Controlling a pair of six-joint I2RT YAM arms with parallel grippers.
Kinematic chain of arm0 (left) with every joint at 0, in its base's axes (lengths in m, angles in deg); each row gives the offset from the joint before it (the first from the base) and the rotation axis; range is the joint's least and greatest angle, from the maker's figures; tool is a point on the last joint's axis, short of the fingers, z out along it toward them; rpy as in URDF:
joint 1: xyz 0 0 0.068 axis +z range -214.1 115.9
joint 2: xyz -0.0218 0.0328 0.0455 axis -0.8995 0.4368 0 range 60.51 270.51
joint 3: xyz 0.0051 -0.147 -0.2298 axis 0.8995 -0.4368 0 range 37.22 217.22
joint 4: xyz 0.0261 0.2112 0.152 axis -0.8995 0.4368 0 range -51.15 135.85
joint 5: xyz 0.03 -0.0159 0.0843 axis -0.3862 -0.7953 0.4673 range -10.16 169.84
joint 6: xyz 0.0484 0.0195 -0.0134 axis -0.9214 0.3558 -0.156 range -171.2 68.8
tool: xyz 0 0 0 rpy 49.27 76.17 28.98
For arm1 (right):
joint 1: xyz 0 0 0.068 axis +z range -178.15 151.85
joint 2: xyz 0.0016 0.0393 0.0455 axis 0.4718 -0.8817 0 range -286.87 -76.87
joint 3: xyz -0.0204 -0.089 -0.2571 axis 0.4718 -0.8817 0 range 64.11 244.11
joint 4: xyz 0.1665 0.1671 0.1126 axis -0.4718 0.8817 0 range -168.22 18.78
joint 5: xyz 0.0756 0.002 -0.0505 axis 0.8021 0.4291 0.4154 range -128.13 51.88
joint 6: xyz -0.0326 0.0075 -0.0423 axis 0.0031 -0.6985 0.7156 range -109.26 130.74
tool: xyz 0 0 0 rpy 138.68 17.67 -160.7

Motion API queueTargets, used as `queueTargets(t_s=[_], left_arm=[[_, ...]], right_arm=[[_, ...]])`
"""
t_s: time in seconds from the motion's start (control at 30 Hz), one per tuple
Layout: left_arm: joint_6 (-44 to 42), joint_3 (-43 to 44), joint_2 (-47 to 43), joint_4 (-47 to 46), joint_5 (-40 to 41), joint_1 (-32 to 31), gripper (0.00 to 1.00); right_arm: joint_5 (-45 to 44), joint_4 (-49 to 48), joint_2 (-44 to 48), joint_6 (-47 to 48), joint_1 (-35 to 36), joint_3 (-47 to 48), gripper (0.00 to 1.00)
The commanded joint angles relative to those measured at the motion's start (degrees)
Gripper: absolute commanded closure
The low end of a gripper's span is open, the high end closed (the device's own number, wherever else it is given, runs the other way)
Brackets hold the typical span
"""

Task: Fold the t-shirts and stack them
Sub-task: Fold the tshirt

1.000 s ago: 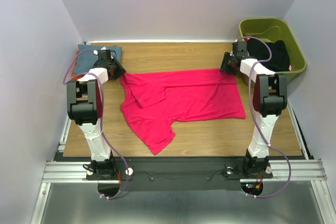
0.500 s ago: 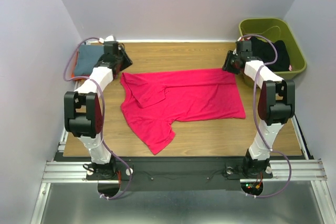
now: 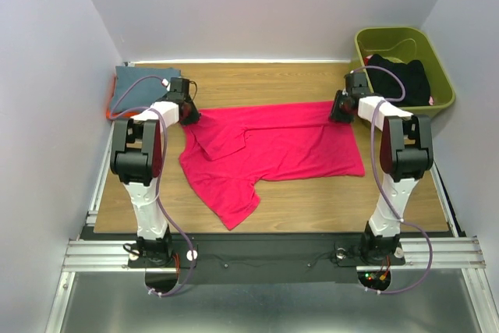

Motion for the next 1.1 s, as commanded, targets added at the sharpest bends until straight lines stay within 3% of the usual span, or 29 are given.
queueTargets(t_s=[0.0, 0.27, 0.47, 0.63, 0.77, 0.8, 1.07], left_arm=[[0.04, 0.52, 0.70, 3.35, 3.50, 1.75, 0.80], [0.05, 3.49, 2.63, 5.47, 2.81, 3.86, 0.80], [-1.01, 9.92, 1.24, 6.53, -2.82, 3.34, 0.61], [-0.13, 9.31, -6.32, 7.67, -3.52, 2.46, 0.54], [1.27, 2.12, -17.36, 9.60, -3.87, 1.58, 0.44], [1.36, 0.28, -19.41, 10.21, -3.70, 1.58, 0.38], [1.62, -25.56, -42.50, 16.19, -1.06, 1.58, 0.16]], right_arm=[[-5.12, -0.79, -1.10, -1.25, 0.44, -1.36, 0.63], [-6.80, -0.79, -0.83, -2.04, 0.44, -1.28, 0.62], [-3.03, -0.79, 1.79, -0.73, 0.53, 1.36, 0.60], [0.49, -0.61, 7.59, -0.72, 0.71, -0.12, 0.58], [3.39, -0.18, 14.09, -2.66, 0.62, -5.66, 0.55], [3.22, 0.26, 17.41, -2.92, 0.62, -7.06, 0.55], [2.61, 5.71, 34.04, -7.14, 0.62, -23.06, 0.30]])
